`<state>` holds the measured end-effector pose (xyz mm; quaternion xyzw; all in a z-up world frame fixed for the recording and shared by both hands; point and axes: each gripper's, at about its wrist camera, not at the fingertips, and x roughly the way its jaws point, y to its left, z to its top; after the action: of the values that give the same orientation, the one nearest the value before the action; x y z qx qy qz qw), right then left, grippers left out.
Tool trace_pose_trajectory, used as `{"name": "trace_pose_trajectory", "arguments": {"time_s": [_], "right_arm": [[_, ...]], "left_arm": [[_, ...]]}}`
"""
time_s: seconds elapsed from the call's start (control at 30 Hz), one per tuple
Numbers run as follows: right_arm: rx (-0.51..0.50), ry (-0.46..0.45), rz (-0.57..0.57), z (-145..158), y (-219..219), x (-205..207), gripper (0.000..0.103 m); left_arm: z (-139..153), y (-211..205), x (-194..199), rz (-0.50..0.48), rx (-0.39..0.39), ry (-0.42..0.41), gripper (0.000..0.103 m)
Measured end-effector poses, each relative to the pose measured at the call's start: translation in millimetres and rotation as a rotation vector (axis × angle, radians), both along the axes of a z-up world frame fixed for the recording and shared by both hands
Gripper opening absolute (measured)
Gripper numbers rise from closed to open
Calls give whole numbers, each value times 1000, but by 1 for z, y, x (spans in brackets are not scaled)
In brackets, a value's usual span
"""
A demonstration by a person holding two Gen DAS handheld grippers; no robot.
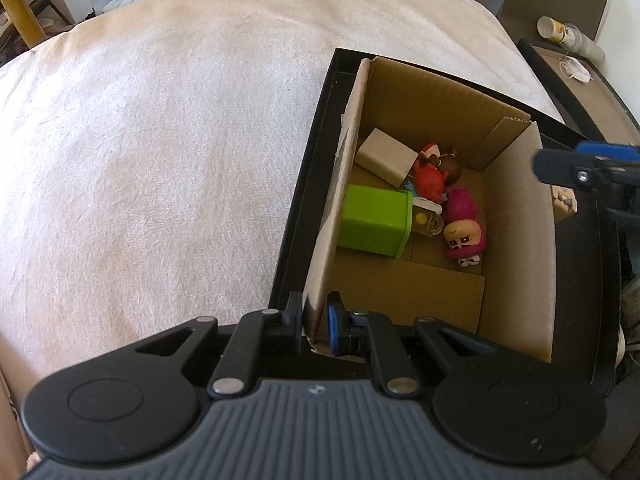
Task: Organize rigid objects
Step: 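Open the right gripper to drop the smurf figure into the box, then move the right tool down toward the lavender bunny cube on the tray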
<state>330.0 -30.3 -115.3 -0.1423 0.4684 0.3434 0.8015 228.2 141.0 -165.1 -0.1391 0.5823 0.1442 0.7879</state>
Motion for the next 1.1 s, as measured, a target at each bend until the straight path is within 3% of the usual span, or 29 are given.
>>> {"name": "trace_pose_trajectory", "arguments": {"time_s": [0.6,1.1], "right_arm": [[2,76,-228,-33,-71,51,62],[-43,142,-282,-75,-64,77,62]], "left_arm": [[-1,0,2,2,8,8,12],[-5,-1,7,2,14,28,12]]}}
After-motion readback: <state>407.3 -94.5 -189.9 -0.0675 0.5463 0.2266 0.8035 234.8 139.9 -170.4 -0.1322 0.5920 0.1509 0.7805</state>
